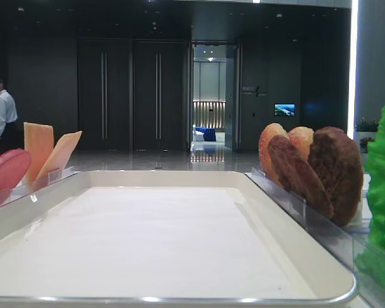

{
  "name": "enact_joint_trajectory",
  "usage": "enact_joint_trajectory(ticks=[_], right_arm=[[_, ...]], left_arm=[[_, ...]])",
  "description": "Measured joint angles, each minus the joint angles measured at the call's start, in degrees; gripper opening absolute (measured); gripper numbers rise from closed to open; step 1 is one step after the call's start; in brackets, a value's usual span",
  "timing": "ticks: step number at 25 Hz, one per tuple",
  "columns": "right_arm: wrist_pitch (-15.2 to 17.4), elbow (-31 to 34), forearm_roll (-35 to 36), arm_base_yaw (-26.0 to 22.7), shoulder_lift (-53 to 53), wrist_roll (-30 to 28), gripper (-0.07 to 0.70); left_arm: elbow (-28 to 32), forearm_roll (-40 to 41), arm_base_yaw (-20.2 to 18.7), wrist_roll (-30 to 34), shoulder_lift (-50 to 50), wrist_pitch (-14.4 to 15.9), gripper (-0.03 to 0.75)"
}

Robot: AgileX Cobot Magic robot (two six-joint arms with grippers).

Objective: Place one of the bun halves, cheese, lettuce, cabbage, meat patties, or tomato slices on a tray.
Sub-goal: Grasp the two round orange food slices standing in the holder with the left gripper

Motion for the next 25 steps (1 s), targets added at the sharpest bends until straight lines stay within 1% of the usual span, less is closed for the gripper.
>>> enact_joint_trajectory(ticks=[25], right_arm=[[0.0,0.0,0.0,0.0,0.0,0.0,0.472]], left_arm=[[0.0,0.0,0.0,0.0,0.0,0.0,0.699]])
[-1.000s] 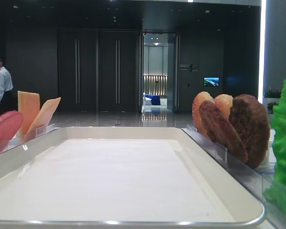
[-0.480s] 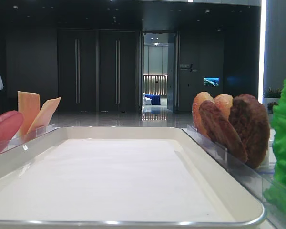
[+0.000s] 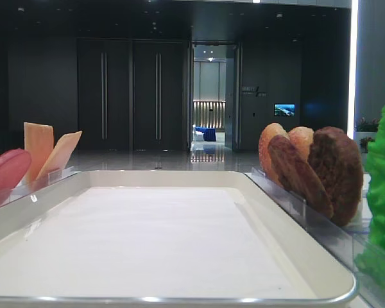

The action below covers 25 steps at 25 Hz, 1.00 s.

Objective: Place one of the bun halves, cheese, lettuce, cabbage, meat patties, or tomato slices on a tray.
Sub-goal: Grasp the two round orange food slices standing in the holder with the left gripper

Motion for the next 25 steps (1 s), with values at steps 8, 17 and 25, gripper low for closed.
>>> enact_joint_trajectory(ticks=[8,17,25], right_arm=[[0.0,0.0,0.0,0.0,0.0,0.0,0.472],[0.0,0.0,0.0,0.0,0.0,0.0,0.472],[0.0,0.0,0.0,0.0,0.0,0.0,0.472]], left_arm=[[0.0,-2.0,0.0,-0.1,0.0,0.0,0.698],[0.0,-2.0,0.0,-0.2,0.0,0.0,0.698],[-1.6,-1.3,0.0,-4.0,1.5,0.0,0.698]])
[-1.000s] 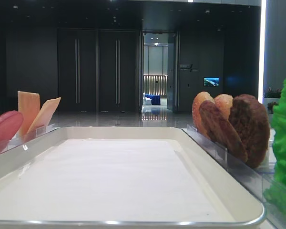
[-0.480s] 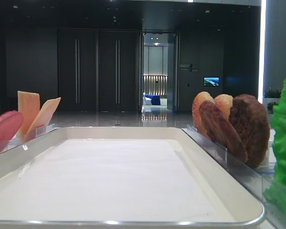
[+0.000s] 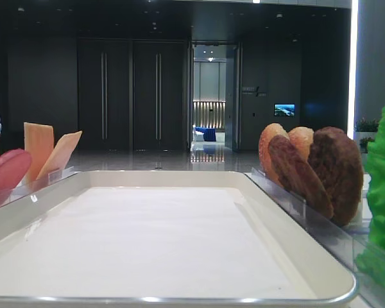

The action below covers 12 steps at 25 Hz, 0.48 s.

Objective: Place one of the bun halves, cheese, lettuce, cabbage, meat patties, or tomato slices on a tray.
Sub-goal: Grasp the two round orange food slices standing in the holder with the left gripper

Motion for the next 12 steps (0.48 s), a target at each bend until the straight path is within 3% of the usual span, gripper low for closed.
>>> enact_joint_trajectory(ticks=[12], right_arm=[[0.0,0.0,0.0,0.0,0.0,0.0,0.472]], left_arm=[[-10.5,-0.6,0.0,-3.9,40.8,-0.6,0.698]])
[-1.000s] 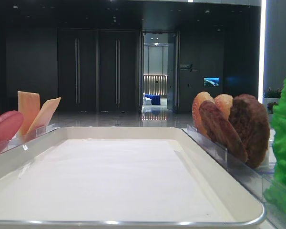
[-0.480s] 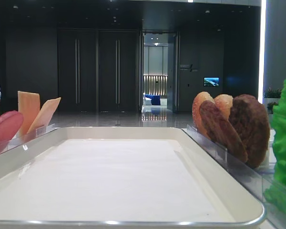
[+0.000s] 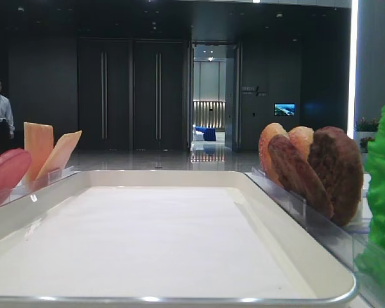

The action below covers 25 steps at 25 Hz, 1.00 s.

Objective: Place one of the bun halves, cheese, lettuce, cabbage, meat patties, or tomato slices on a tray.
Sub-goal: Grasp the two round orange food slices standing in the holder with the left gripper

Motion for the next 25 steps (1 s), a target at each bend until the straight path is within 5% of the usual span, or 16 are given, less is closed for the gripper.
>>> enact_joint_trajectory(ticks=[5,15,25], right_arm=[[0.0,0.0,0.0,0.0,0.0,0.0,0.472],[0.0,0.0,0.0,0.0,0.0,0.0,0.472],[0.0,0.0,0.0,0.0,0.0,0.0,0.472]], left_arm=[[-3.5,-2.5,-0.1,-0.6,11.9,0.8,0.694],[-3.9,-11.7,-1.7,-6.9,13.7,0.6,0.613],[-4.6,1.8,-28.7,-34.5,19.6,-2.6,0.615]])
